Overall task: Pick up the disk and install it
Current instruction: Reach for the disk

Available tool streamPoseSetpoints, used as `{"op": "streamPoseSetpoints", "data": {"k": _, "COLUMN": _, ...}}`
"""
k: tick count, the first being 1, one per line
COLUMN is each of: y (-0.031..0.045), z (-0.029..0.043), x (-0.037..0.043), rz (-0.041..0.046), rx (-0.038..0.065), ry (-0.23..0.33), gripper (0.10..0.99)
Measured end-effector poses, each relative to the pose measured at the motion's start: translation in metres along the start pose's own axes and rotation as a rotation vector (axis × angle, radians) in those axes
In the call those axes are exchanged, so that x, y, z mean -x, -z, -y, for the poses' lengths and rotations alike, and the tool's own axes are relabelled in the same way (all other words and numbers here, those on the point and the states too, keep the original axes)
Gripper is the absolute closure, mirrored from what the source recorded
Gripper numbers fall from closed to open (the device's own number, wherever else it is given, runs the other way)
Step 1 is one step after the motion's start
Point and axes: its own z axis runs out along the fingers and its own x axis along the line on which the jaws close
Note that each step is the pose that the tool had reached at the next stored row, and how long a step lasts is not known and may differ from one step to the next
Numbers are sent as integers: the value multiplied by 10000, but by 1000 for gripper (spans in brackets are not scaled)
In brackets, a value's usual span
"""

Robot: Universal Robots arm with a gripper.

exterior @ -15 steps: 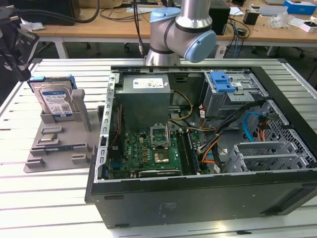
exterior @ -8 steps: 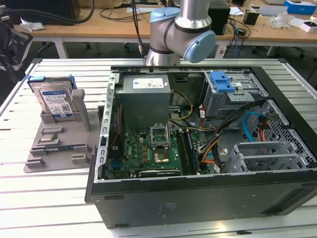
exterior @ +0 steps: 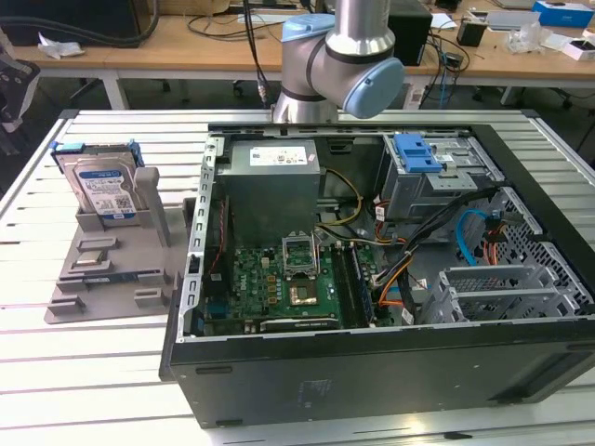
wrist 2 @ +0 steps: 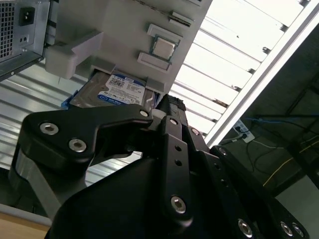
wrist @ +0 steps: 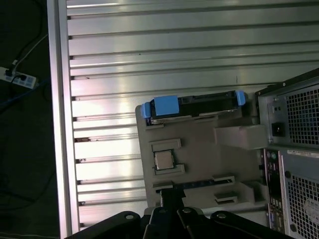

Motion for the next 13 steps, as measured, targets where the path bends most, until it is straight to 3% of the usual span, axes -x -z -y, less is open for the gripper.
{"op": "streamPoseSetpoints", "data": {"k": 13, "y": 5, "z": 18, "x": -246, "rz": 0, "rx": 0, "ry": 0, "gripper": 980}}
